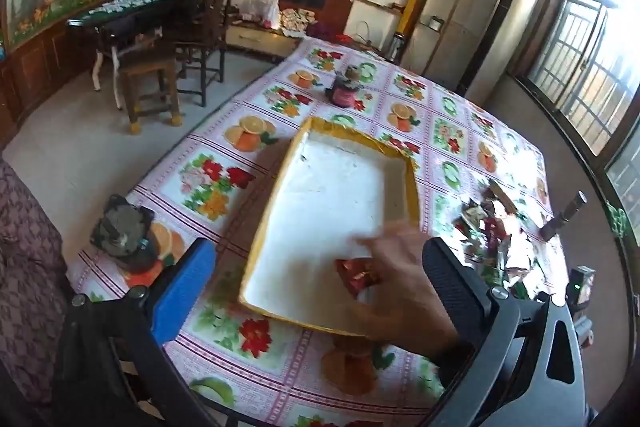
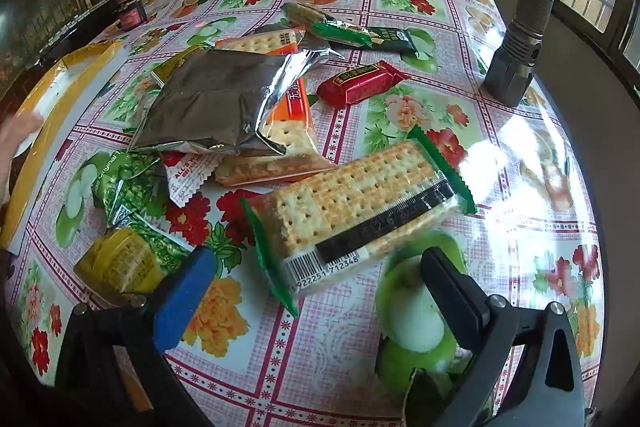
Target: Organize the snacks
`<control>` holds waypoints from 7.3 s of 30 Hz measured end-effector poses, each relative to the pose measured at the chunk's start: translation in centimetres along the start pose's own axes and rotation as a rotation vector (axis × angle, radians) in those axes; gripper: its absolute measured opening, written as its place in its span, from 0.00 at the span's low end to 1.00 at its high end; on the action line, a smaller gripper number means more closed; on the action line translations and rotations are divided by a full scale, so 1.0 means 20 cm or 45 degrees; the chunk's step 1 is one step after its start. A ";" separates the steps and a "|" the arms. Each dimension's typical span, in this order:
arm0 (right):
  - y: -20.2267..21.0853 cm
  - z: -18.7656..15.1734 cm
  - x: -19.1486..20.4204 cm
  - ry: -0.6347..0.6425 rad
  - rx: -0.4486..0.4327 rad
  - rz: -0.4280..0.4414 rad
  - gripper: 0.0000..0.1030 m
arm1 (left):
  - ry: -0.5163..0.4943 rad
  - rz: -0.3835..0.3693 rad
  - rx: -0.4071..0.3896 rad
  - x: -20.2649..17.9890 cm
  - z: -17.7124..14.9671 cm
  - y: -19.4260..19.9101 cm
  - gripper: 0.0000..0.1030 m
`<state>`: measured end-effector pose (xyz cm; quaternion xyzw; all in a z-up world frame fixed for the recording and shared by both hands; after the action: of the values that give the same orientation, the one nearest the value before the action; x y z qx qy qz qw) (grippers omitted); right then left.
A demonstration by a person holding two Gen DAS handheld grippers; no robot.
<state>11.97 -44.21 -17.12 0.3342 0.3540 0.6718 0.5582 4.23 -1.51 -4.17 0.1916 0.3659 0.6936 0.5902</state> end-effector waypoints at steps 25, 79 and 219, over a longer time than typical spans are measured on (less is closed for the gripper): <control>0.00 0.00 0.01 -0.014 -0.003 -0.016 1.00 | -0.381 0.004 0.035 -0.83 -0.17 -0.18 1.00; 0.75 -0.04 0.59 0.143 -0.495 0.003 0.99 | -0.291 0.083 -0.035 -0.62 -0.22 -0.14 1.00; 0.31 -0.17 0.01 -0.111 -0.128 0.071 0.43 | -0.545 -0.275 0.217 -0.94 -0.45 -0.40 0.39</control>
<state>5.85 -45.10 -13.68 0.3444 0.2857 0.6890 0.5702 7.74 -21.68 -12.81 0.3429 0.3079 0.5367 0.7068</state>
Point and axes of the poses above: each gripper's, at about its wrist camera, not at the fingertips, and y roughly against the way its jaws point, x to its left, z to its top, the point moved 4 cm from there along -y, roughly the way its jaws point, and after that the axes turned 6 degrees about z, right-handed, at the moved point
